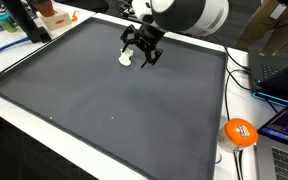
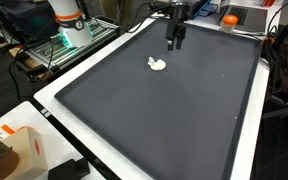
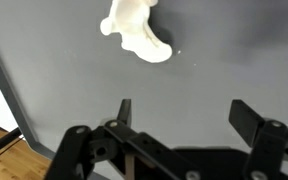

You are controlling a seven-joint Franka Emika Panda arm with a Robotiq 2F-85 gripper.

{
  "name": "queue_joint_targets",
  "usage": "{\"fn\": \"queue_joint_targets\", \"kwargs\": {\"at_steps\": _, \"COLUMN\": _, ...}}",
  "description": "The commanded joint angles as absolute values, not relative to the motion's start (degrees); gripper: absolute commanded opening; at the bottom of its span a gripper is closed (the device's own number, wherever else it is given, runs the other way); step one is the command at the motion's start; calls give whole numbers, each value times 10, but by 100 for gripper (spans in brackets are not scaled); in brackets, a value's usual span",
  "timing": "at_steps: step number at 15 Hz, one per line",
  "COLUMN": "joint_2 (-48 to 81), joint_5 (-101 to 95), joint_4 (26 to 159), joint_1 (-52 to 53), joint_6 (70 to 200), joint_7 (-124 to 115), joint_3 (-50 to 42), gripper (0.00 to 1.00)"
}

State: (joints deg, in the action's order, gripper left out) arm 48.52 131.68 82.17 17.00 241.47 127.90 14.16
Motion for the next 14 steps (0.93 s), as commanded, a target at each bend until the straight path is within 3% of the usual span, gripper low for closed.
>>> {"fn": "queue_joint_targets", "kwargs": {"at_steps": 1, "joint_2": 523, "joint_5": 1371, "joint_4": 780, "joint_1": 230, "joint_6": 2434, "joint_7": 1329, "joint_3": 46, "gripper": 100}}
{"fn": "queue_joint_targets", "kwargs": {"at_steps": 8, "joint_2": 532, "joint_5": 1482, "joint_4": 774, "joint_1": 308, "joint_6": 2430, "joint_7": 1394, "joint_3": -85, "gripper": 100}}
{"fn": "queue_joint_targets", "kwargs": {"at_steps": 14, "joint_2": 513, "joint_5": 1444, "joint_4": 818, "joint_1": 272, "joint_6": 2427, "joint_7": 1377, "joint_3": -35, "gripper": 100}}
